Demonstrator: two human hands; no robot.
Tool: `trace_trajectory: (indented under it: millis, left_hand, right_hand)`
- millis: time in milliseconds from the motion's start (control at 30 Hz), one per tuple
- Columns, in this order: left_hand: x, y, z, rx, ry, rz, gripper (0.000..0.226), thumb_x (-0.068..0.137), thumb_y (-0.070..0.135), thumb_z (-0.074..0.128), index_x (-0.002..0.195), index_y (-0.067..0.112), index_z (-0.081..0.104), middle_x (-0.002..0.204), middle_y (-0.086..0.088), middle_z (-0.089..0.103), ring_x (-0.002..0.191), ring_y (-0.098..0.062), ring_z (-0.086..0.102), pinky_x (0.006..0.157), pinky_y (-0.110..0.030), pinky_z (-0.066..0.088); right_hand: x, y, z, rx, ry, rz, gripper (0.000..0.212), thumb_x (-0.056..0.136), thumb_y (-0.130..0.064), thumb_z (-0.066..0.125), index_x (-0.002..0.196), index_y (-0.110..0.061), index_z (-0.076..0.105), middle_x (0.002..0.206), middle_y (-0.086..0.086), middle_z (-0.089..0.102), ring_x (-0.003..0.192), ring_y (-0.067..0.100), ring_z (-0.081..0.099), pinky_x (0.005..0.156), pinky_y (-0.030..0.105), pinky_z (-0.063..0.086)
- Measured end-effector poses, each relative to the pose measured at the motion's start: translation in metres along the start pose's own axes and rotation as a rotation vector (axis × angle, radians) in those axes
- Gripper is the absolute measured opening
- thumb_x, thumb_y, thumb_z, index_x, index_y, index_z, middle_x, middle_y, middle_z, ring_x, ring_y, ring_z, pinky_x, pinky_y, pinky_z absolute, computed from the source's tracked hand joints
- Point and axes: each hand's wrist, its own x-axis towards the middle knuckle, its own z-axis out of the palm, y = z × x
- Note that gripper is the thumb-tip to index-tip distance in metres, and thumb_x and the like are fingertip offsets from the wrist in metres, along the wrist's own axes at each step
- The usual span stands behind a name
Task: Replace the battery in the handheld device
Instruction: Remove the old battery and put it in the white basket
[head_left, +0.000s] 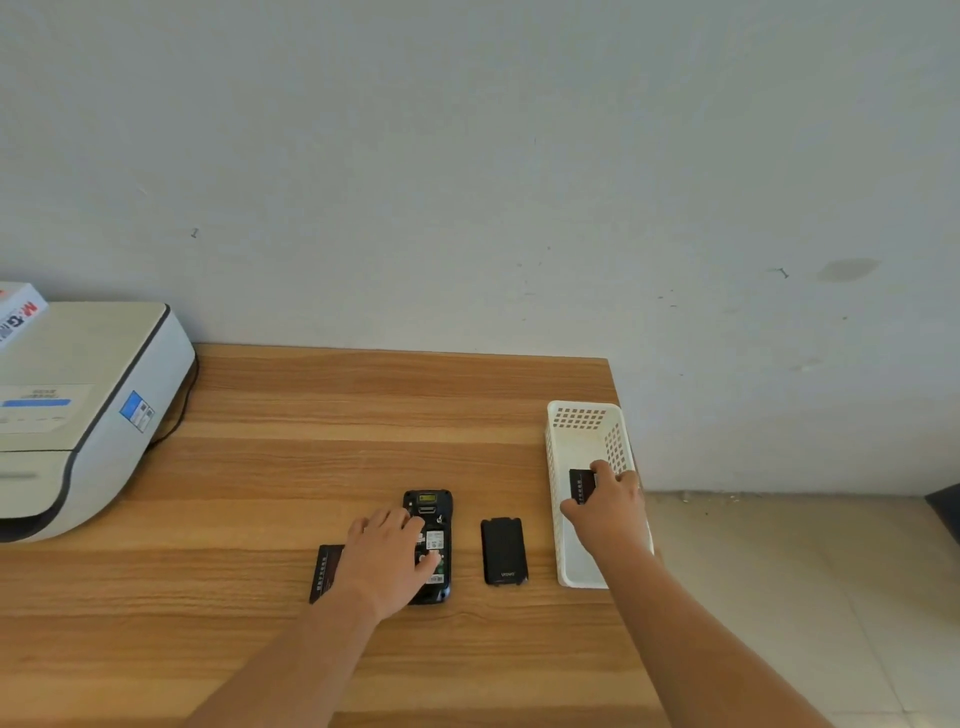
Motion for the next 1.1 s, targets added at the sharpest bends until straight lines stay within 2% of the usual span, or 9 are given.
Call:
trace_trajectory:
  millis: [300, 567, 700, 900, 1100]
  left_hand:
    - [-0.005, -0.002, 0.013, 0.008, -0.041, -0.064, 0.057, 0.096, 0.058, 0.035, 0.143, 0.027, 0.039, 0.146, 0.004, 0.044, 0.137, -0.017, 0.033, 0.115, -0.041, 0.026]
    - [-0.004, 0.001, 0.014, -0.01, -0.056, -0.094, 0.056, 0.097, 0.056, 0.036, 0.144, 0.027, 0.038, 0.147, 0.005, 0.042, 0.137, -0.017, 0.033, 0.115, -0.04, 0.025]
    - [-0.002, 0.0, 0.014, -0.024, -0.059, -0.101, 0.056, 0.096, 0.057, 0.037, 0.143, 0.026, 0.039, 0.146, 0.006, 0.043, 0.136, -0.017, 0.033, 0.115, -0.041, 0.025]
    - [0.002, -0.001, 0.017, -0.03, -0.063, -0.099, 0.054, 0.096, 0.056, 0.038, 0.14, 0.026, 0.042, 0.144, 0.005, 0.044, 0.134, -0.018, 0.035, 0.114, -0.042, 0.027]
    - [0.004, 0.0, 0.018, -0.022, -0.069, -0.095, 0.054, 0.095, 0.056, 0.038, 0.14, 0.026, 0.042, 0.143, 0.005, 0.045, 0.134, -0.018, 0.036, 0.114, -0.042, 0.027]
  right_hand:
    - [0.016, 0.016, 0.017, -0.078, -0.086, 0.009, 0.054, 0.086, -0.031, 0.066, 0.132, -0.022, 0.039, 0.131, 0.012, 0.04, 0.112, 0.028, 0.049, 0.084, 0.042, 0.055]
    - [0.033, 0.021, 0.031, -0.151, -0.146, 0.009, 0.049, 0.088, -0.032, 0.064, 0.129, -0.019, 0.04, 0.129, 0.013, 0.04, 0.112, 0.03, 0.049, 0.089, 0.044, 0.052]
    - [0.04, 0.022, 0.038, -0.141, -0.163, 0.011, 0.045, 0.089, -0.031, 0.063, 0.127, -0.018, 0.042, 0.124, 0.013, 0.042, 0.112, 0.031, 0.048, 0.092, 0.046, 0.05]
    - [0.042, 0.026, 0.047, -0.121, -0.198, 0.025, 0.042, 0.09, -0.029, 0.062, 0.124, -0.017, 0.042, 0.122, 0.012, 0.042, 0.106, 0.029, 0.049, 0.085, 0.044, 0.051]
    - [0.044, 0.027, 0.047, -0.097, -0.209, 0.033, 0.046, 0.088, -0.031, 0.064, 0.126, -0.016, 0.042, 0.123, 0.012, 0.043, 0.11, 0.03, 0.049, 0.088, 0.046, 0.052]
